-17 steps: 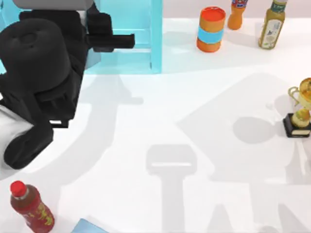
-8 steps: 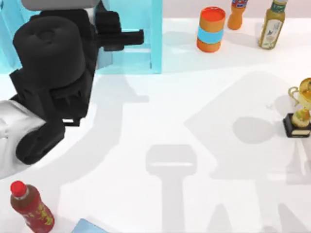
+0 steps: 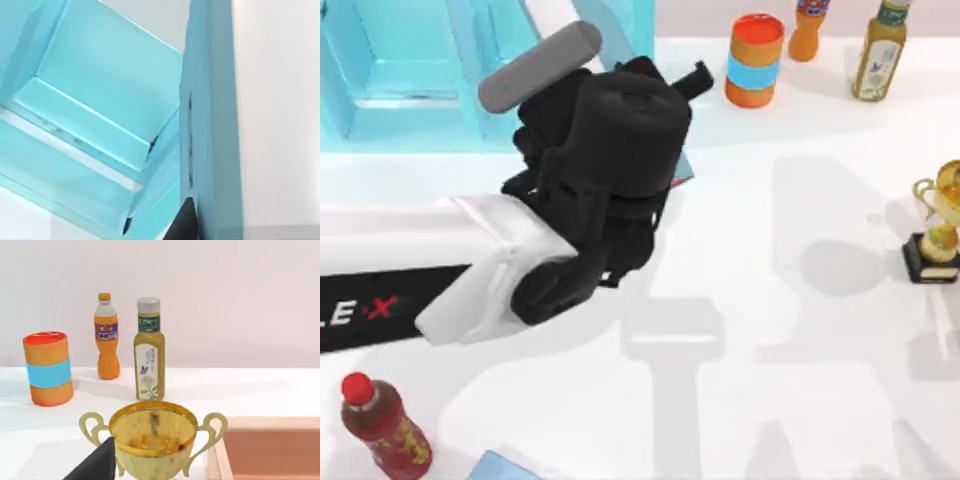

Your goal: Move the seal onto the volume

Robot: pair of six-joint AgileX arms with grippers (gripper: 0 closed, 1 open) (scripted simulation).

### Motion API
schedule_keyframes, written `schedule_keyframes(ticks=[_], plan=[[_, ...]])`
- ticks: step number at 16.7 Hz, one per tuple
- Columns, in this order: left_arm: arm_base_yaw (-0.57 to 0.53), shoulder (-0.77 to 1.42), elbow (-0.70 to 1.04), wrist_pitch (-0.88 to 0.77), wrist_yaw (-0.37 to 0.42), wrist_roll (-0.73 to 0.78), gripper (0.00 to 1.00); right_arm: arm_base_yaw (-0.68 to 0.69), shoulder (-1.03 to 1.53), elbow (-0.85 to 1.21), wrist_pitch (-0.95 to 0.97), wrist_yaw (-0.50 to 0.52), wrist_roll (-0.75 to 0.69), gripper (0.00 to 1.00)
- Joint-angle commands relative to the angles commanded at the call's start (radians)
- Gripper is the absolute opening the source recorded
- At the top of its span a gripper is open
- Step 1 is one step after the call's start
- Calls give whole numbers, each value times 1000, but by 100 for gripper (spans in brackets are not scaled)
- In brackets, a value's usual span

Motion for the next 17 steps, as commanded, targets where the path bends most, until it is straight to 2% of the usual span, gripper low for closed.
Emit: schedule_keyframes(ticks=[7,10,13,17], plan=[[-188,262,175,-263,-225,-915,0,0,0,0,0,0,0,100],[-252,340,236,-368,-302,-1242,0,0,0,0,0,0,0,100],[-301,392,284,-453,-362,-1478,0,0,0,0,0,0,0,100],[-338,428,322,-519,-413,-1643,0,0,0,0,0,0,0,100]])
